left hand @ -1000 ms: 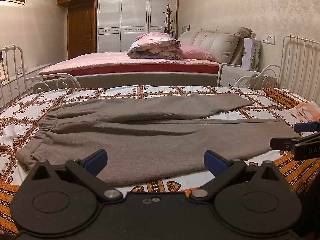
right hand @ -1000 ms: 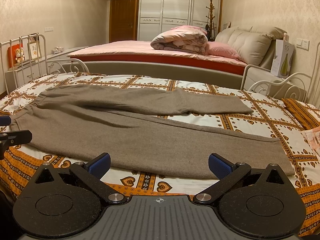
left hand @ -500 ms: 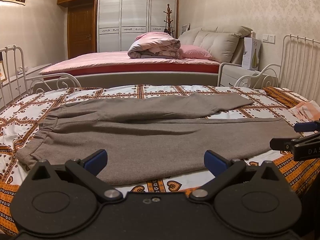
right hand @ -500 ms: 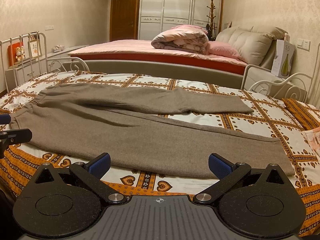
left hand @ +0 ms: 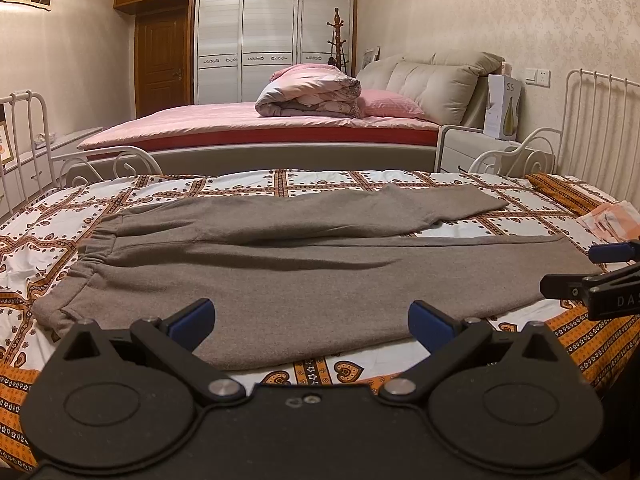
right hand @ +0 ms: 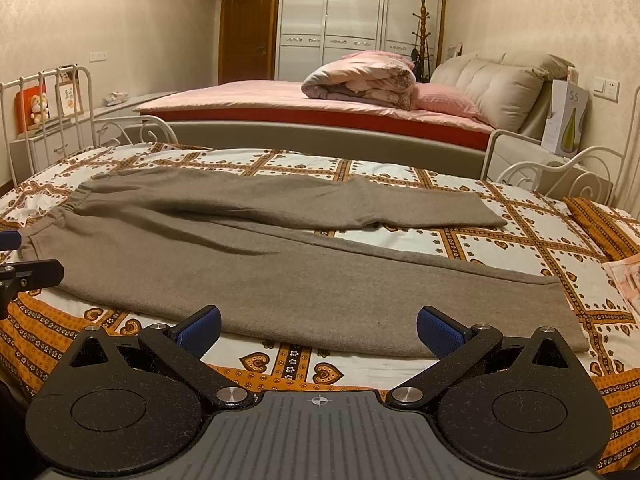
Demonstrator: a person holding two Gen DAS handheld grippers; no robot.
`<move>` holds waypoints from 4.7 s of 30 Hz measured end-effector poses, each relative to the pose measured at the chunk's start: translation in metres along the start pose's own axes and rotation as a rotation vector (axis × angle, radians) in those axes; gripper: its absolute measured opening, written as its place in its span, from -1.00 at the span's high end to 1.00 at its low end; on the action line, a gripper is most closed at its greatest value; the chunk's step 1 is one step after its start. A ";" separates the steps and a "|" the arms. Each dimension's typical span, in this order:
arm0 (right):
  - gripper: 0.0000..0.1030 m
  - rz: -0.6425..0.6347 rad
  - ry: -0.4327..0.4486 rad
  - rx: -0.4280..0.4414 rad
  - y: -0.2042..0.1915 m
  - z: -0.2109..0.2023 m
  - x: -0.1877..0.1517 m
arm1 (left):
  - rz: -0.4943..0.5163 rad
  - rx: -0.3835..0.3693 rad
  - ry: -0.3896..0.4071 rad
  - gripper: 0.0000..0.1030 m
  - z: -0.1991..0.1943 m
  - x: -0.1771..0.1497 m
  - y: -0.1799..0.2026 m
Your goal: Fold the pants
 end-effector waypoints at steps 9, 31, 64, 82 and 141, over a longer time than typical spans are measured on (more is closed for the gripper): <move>-1.00 0.001 0.002 0.000 0.000 0.000 0.001 | 0.000 0.000 0.000 -0.89 0.000 0.000 0.000; -1.00 -0.006 0.000 -0.011 0.001 0.000 0.001 | -0.018 0.005 -0.009 -0.89 0.000 0.000 -0.002; -0.99 -0.034 -0.071 0.341 -0.011 0.237 0.159 | -0.146 0.148 -0.161 -0.27 0.197 0.091 -0.289; -0.28 -0.278 -0.246 0.415 -0.025 0.466 0.192 | -0.131 -0.044 -0.305 -0.37 0.357 0.080 -0.360; -0.08 -0.116 0.013 0.439 -0.015 0.120 0.078 | -0.656 -0.021 -0.092 -0.17 0.065 0.019 -0.267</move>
Point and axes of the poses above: each gripper's, at about its wrist camera, not at the fingertips, and z roughly the way its jaws point, y to its right, x to its top, the point moved 5 cm from there along z, roughly the way its jaws point, and after that the axes turned 2 degrees about x, right-handed, at the moved point
